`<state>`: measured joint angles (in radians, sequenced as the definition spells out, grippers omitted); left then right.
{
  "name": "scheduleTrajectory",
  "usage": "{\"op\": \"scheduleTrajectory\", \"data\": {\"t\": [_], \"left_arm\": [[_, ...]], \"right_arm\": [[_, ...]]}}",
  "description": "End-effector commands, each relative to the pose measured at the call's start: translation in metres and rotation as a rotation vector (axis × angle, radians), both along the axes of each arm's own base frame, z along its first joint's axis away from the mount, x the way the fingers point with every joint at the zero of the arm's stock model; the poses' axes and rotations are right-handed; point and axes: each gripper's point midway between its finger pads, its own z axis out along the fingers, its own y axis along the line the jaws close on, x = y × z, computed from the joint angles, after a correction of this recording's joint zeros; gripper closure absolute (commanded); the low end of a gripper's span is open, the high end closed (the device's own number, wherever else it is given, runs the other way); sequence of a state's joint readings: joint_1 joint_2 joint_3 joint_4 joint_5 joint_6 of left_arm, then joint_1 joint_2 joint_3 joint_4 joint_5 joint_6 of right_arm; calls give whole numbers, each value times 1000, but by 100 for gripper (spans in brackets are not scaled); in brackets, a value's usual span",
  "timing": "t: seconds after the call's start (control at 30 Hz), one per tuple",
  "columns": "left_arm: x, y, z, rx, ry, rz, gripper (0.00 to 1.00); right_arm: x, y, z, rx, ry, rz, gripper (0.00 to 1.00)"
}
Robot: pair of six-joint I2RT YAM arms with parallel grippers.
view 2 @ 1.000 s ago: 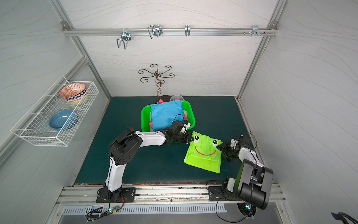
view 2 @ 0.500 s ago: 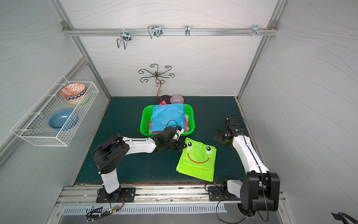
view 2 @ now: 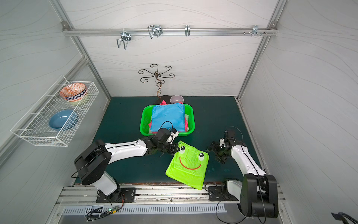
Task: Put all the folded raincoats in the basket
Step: Move the raincoat to the center of the board.
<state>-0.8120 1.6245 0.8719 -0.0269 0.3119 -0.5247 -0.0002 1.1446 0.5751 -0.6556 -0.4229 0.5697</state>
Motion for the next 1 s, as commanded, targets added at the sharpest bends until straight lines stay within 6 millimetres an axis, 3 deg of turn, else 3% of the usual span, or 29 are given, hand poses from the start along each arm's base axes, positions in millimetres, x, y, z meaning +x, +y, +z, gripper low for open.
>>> {"op": "scheduleTrajectory", "data": {"t": [0.0,0.27,0.43,0.63,0.83,0.97], "left_arm": [[23,15,9,-35,-15,93,100],[31,44,19,-28,-71,152,100],[30,53,4,11,-55,176,100],[35,77,-3,70,-113,250,100],[33,77,-14,79,-75,253,100],[34,100,-33,229,-51,297,100]], "right_arm": [[-8,23,1,158,9,73,13],[-3,43,-11,301,-11,165,17],[-2,66,-21,406,24,236,23],[-3,75,-34,374,20,280,25],[-6,91,-42,346,32,333,28],[5,92,-36,323,-7,347,29]]}}
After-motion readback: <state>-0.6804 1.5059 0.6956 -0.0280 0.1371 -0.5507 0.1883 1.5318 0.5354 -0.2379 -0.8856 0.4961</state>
